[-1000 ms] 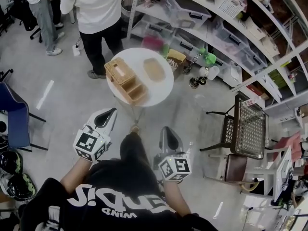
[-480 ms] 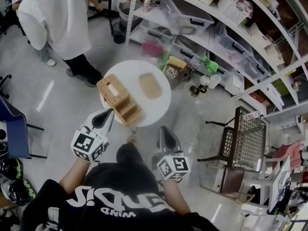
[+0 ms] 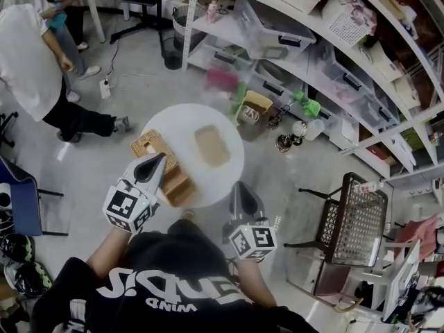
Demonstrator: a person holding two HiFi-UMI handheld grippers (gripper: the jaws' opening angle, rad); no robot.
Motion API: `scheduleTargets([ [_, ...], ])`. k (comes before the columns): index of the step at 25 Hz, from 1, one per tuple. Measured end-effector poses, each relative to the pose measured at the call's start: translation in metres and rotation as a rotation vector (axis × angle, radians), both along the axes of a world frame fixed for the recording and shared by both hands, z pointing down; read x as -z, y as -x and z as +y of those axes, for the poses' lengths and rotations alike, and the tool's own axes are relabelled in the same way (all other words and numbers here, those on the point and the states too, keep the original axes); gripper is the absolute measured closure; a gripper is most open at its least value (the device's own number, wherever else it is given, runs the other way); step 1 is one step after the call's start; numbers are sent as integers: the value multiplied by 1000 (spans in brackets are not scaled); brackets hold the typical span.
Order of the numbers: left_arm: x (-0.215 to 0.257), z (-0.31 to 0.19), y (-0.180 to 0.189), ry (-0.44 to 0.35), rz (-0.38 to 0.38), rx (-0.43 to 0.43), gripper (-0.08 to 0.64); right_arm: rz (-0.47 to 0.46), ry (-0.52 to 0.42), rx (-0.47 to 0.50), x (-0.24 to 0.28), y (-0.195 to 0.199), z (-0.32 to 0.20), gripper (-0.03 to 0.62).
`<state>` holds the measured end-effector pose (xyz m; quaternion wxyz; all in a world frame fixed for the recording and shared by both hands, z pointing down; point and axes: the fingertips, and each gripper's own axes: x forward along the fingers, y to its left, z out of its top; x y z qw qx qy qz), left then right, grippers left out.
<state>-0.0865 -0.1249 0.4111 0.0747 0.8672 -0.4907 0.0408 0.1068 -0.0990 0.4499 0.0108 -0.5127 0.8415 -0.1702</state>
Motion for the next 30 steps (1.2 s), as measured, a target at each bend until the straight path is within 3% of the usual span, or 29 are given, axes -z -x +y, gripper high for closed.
scheduleTargets([
  [8, 10, -46, 4, -8, -4, -16, 558, -16, -2, -11, 7, 6, -49, 594],
  [15, 8, -70, 15, 10, -11, -97, 558, -37, -6, -99, 15, 23, -64, 593],
  [23, -4, -90, 2, 33, 9, -178, 558, -39, -9, -156, 13, 25, -78, 591],
  [25, -6, -92, -5, 35, 12, -199, 558, -38, -4, -162, 10, 22, -80, 544],
  [30, -10, -97, -17, 43, 16, -234, 558, -39, 31, -148, -5, 22, -85, 496],
])
